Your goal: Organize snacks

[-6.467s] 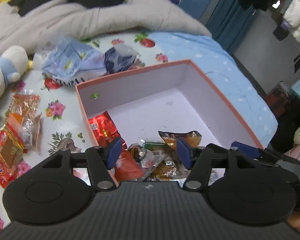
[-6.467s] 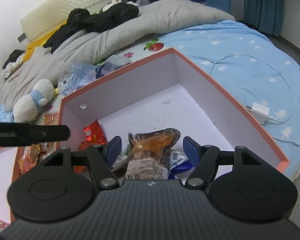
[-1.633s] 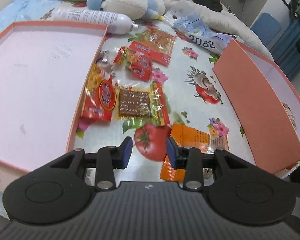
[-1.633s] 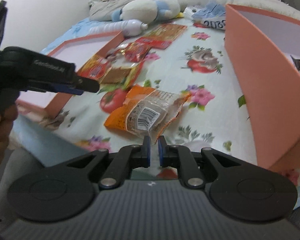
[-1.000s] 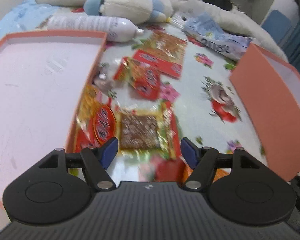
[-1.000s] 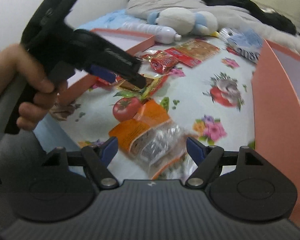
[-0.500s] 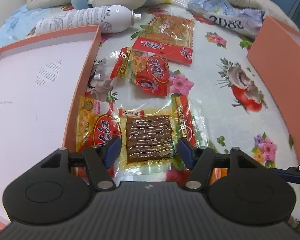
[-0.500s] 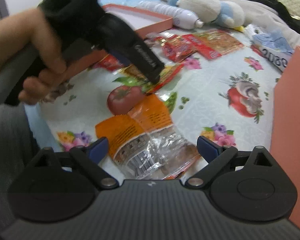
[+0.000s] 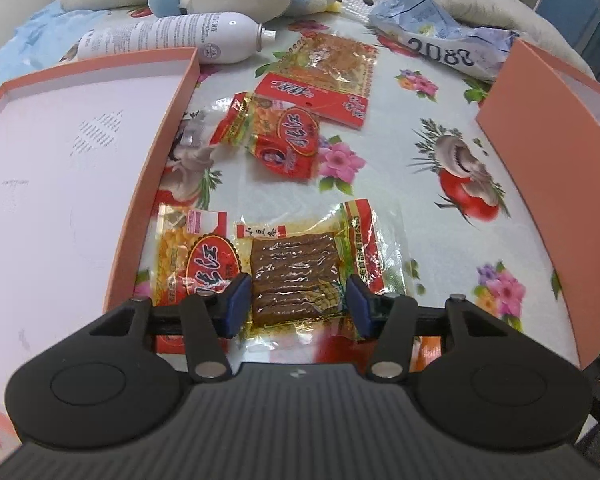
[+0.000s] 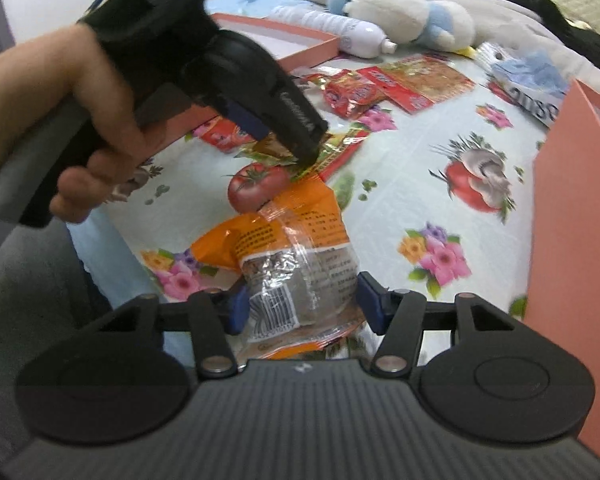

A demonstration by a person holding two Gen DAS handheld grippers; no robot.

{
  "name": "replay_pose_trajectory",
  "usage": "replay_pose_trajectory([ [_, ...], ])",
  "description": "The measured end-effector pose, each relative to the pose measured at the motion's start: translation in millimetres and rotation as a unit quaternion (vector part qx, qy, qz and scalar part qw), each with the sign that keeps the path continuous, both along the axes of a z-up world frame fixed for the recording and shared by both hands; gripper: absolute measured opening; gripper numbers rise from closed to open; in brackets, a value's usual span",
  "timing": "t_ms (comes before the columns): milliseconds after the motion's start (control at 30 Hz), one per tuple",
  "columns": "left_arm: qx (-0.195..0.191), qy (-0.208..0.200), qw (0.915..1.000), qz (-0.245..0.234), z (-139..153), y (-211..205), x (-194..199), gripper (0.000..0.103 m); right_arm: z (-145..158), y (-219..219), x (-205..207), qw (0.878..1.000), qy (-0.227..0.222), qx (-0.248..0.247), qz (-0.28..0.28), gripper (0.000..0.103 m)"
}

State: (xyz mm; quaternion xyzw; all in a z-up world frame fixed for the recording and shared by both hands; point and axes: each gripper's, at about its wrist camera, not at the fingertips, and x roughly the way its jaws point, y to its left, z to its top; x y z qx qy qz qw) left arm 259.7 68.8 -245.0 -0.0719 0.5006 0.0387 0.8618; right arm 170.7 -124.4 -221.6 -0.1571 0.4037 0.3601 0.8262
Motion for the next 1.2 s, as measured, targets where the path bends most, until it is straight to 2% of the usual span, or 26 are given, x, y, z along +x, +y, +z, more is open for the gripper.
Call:
replay_pose_trajectory([
  [267, -0.023, -0.037, 0.9989, 0.017, 32, -6, -41, 0.057, 24, -24, -22, 0.996, 0.004, 0.044, -0.083, 0.057],
  [500, -0.036, -0.073, 0.9962, 0.03, 66, -5, -78, 0.056, 59, -42, -40, 0.986, -0.009, 0.087, -0.143, 0.057],
  [700, -0.053, -0.104, 0.9922, 0.045, 95, -7, -112, 0.056, 91, -58, -61, 0.977, -0.031, 0.118, -0.178, 0.057],
  [833, -0.059, -0.116, 0.9907, 0.039, 105, -16, -123, 0.054, 98, -67, -65, 0.974, -0.048, 0.117, -0.188, 0.057],
  [867, -0.062, -0.117, 0.9905, 0.039, 104, -18, -124, 0.034, 99, -70, -64, 0.973, -0.049, 0.117, -0.192, 0.057],
  [900, -0.07, -0.115, 0.9902, 0.037, 103, -19, -124, 0.003, 99, -73, -63, 0.972, -0.05, 0.117, -0.197, 0.057],
  [967, -0.089, -0.105, 0.9895, 0.046, 95, -18, -118, 0.002, 99, -78, -61, 0.971, -0.051, 0.116, -0.202, 0.057],
  [1033, -0.082, -0.088, 0.9918, 0.044, 82, -21, -109, 0.002, 98, -82, -59, 0.971, -0.053, 0.111, -0.203, 0.057],
  [1133, -0.116, -0.075, 0.9895, 0.043, 66, -18, -107, 0.002, 94, -85, -61, 0.972, -0.05, 0.106, -0.202, 0.057],
  [1200, -0.124, -0.071, 0.9888, 0.044, 60, -15, -108, 0.002, 88, -86, -63, 0.974, -0.042, 0.104, -0.198, 0.057],
])
